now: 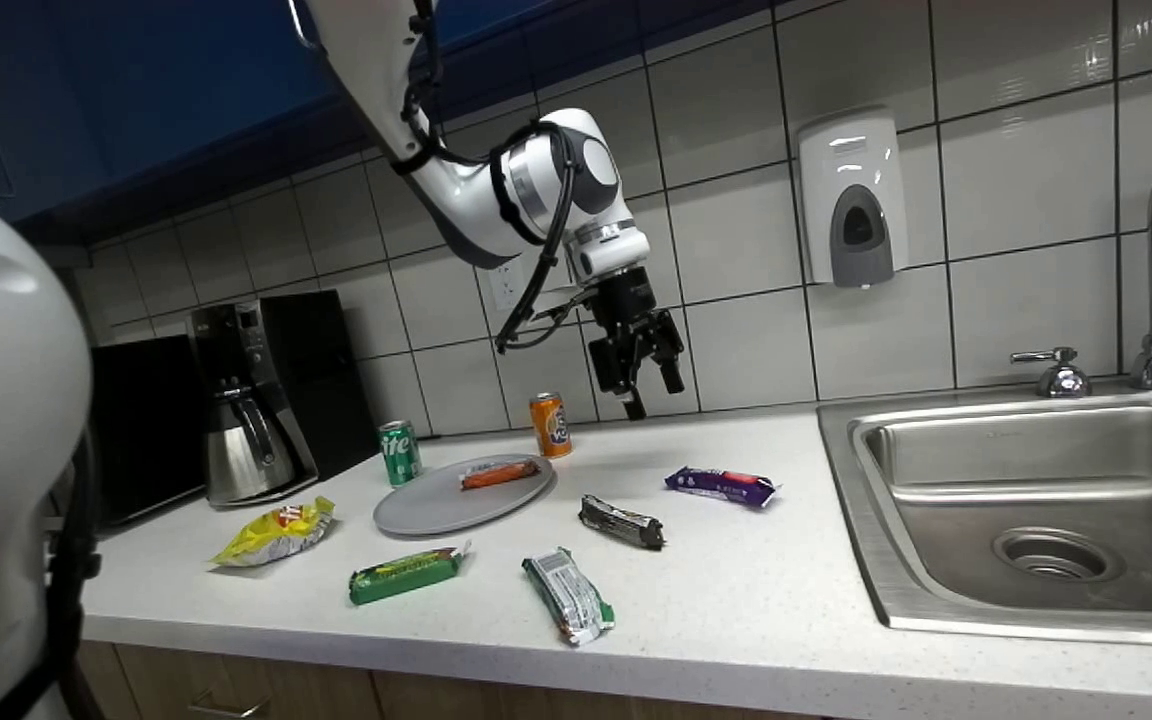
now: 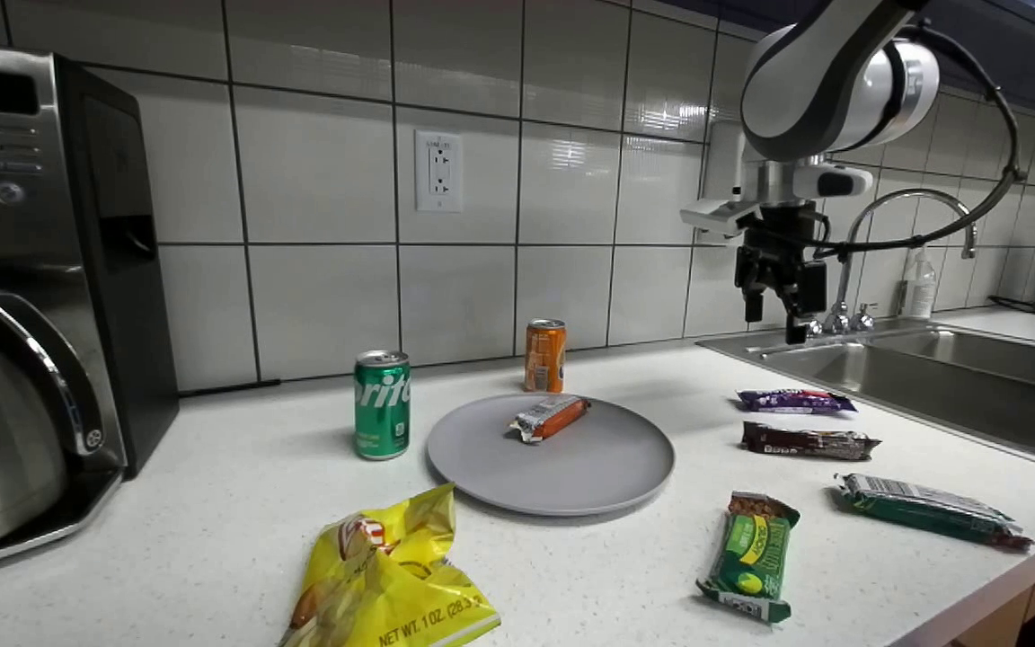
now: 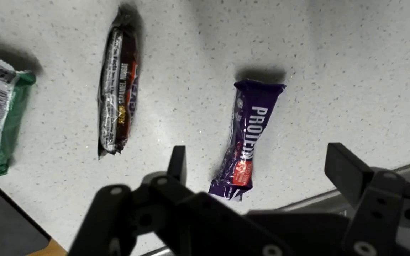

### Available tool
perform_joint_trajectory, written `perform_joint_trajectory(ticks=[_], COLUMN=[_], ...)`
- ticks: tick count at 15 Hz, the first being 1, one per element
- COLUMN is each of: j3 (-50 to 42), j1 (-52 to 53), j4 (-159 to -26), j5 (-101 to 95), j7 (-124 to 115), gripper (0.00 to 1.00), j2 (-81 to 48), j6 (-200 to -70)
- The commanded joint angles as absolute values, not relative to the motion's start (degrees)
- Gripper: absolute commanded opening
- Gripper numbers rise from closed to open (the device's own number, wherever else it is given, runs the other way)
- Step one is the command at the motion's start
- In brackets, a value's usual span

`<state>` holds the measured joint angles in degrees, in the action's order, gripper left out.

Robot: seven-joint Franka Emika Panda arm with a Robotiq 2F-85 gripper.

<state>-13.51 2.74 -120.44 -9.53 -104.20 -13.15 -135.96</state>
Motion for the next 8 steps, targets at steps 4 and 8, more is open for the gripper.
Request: perform_joint_trajectory(ticks=[4, 8], j3=[-13.4, -14.2], j1=[-1.2, -2.6], j4=[-123.4, -123.3], j5=[-10.2, -10.4], j7=[-105.4, -106.3], gripper=[1.00, 1.00], j2=[-10.8, -12.1], j6=[-136.4, -136.8])
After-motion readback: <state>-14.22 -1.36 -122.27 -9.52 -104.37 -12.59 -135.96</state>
